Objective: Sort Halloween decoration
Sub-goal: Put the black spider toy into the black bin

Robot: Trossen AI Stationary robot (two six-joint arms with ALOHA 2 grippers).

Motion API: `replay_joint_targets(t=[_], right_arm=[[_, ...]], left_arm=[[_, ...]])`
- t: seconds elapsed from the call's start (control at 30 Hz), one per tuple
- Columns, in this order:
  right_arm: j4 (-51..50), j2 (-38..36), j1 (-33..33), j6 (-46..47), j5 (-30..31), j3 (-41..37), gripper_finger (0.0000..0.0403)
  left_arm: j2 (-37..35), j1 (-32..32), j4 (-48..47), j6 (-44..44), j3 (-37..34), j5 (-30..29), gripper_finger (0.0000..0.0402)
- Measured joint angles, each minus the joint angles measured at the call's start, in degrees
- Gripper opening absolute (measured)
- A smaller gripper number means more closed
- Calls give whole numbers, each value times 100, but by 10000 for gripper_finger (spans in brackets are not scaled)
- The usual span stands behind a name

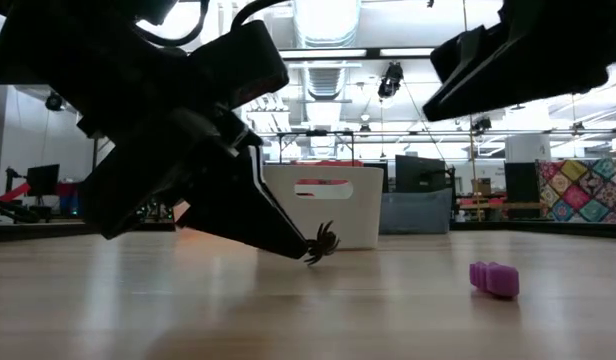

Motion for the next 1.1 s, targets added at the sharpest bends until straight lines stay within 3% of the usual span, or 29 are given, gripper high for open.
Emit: replay_joint_targets(t=[0.3, 0.53, 0.77, 1.1], right_arm=[[673, 614, -444, -349, -176, 0, 81], [912, 1124, -770, -171, -606, 47, 119], [927, 1689, -854, -203, -610, 463, 158], [910, 2132, -986, -321, -610, 790, 170]], left_arm=[[0, -2, 64, 0, 2, 4, 0], [0, -4, 65, 11, 2, 7, 0], [-5, -4, 60, 33, 2, 11, 0], [-11, -4, 52, 61, -8, 48, 0]])
